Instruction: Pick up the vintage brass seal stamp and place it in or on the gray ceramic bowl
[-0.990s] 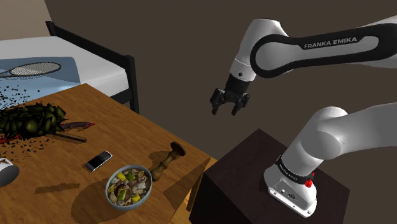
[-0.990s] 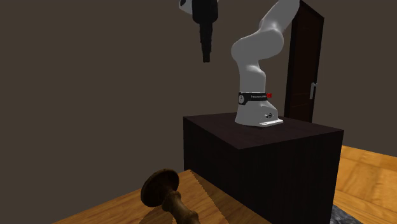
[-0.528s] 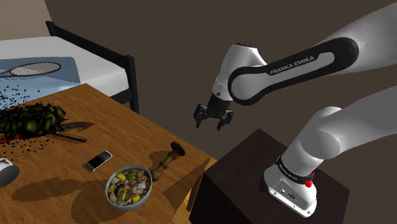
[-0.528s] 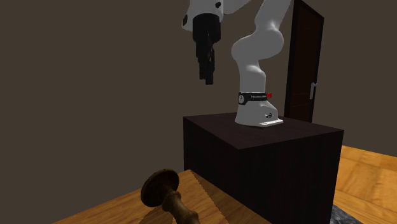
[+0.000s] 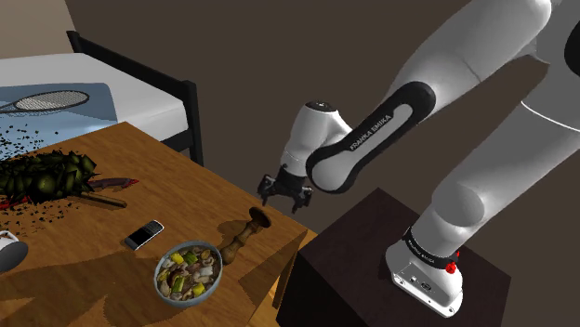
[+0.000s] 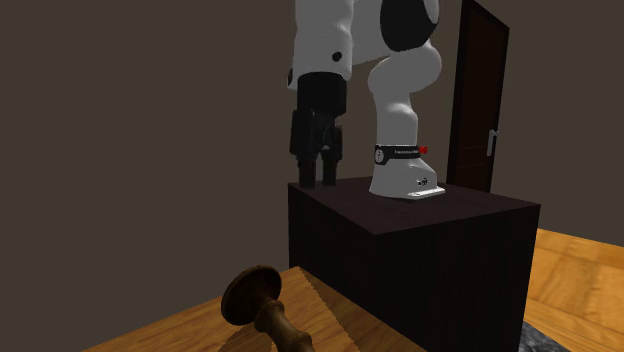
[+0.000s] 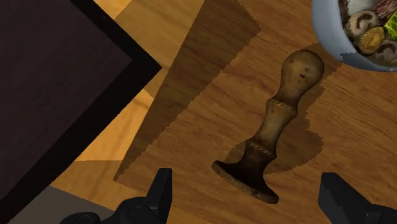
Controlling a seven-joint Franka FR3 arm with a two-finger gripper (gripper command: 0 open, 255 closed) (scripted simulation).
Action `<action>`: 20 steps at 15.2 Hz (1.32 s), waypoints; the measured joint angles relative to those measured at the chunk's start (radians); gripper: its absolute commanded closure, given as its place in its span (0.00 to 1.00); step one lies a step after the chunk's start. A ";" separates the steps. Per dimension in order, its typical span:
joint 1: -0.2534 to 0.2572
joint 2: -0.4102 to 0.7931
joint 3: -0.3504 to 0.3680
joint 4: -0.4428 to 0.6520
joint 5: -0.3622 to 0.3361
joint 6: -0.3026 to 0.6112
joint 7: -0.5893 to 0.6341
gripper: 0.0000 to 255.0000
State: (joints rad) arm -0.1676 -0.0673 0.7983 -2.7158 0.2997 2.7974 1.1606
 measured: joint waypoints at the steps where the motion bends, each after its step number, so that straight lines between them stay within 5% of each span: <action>1: -0.013 0.057 0.002 0.012 -0.111 0.036 0.115 0.00; 2: -0.010 0.129 -0.025 0.043 -0.258 0.064 0.255 0.00; 4: 0.091 0.260 -0.161 0.099 -0.564 0.117 0.543 0.00; 7: 0.280 0.394 -0.369 0.198 -0.766 0.154 0.781 0.00; 12: 0.513 0.592 -0.593 0.366 -0.874 0.203 1.017 0.00; 20: 0.600 0.722 -0.686 0.453 -0.906 0.260 1.074 0.00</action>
State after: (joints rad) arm 0.4322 0.6550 0.1118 -2.2628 -0.6063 3.0578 2.2350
